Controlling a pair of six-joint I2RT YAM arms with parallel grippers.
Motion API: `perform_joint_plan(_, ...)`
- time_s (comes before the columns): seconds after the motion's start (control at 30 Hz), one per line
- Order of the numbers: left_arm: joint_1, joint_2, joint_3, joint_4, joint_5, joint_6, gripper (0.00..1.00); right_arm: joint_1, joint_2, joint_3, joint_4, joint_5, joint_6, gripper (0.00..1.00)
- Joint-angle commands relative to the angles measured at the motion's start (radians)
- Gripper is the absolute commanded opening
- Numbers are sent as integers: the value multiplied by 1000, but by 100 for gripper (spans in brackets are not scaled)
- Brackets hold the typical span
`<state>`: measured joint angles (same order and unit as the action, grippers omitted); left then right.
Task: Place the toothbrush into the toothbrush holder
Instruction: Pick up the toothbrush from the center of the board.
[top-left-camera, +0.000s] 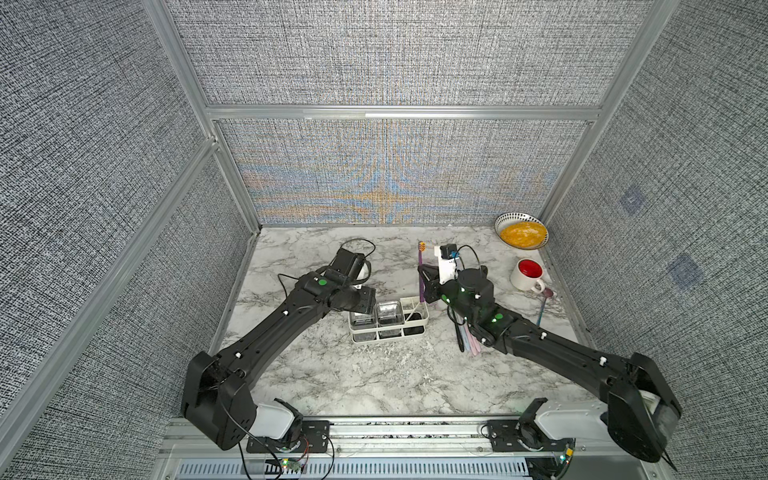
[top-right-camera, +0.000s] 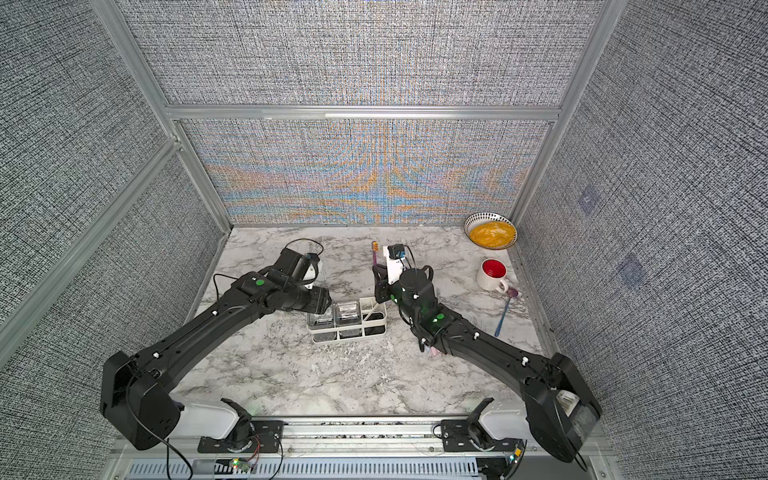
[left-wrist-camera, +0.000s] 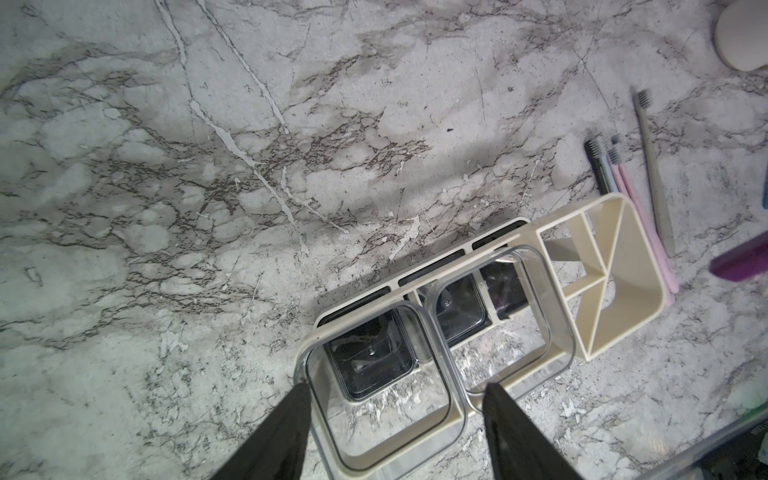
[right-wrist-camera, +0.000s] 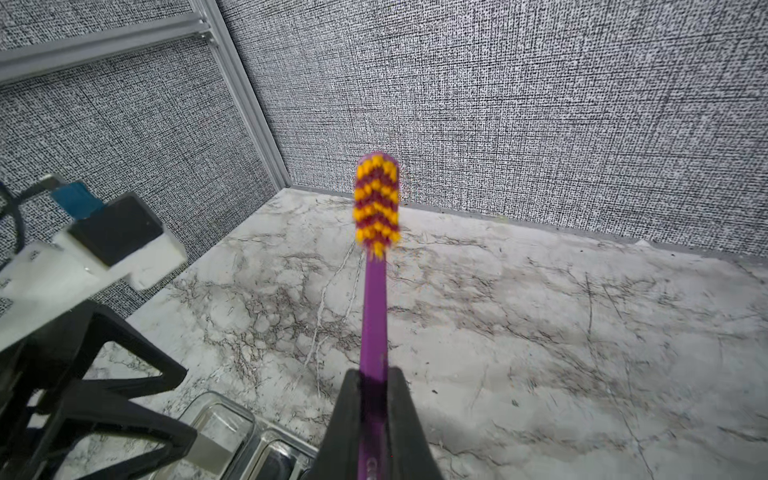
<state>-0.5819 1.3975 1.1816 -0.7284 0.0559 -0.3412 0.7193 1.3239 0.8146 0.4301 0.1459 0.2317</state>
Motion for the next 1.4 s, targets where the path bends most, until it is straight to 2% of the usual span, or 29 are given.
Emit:
perform_joint_plan(0.0, 1, -6, -5, -7, 0, -2, 68, 22, 20, -41, 209, 32, -35, 1)
perform_joint_plan(0.9, -1, 1, -16, 20, 16, 5, 68, 72, 228, -184, 624, 118, -54, 1)
perform_joint_plan(1.37, -1, -3, -27, 27, 11, 7, 68, 110, 313, -219, 731, 166, -98, 1)
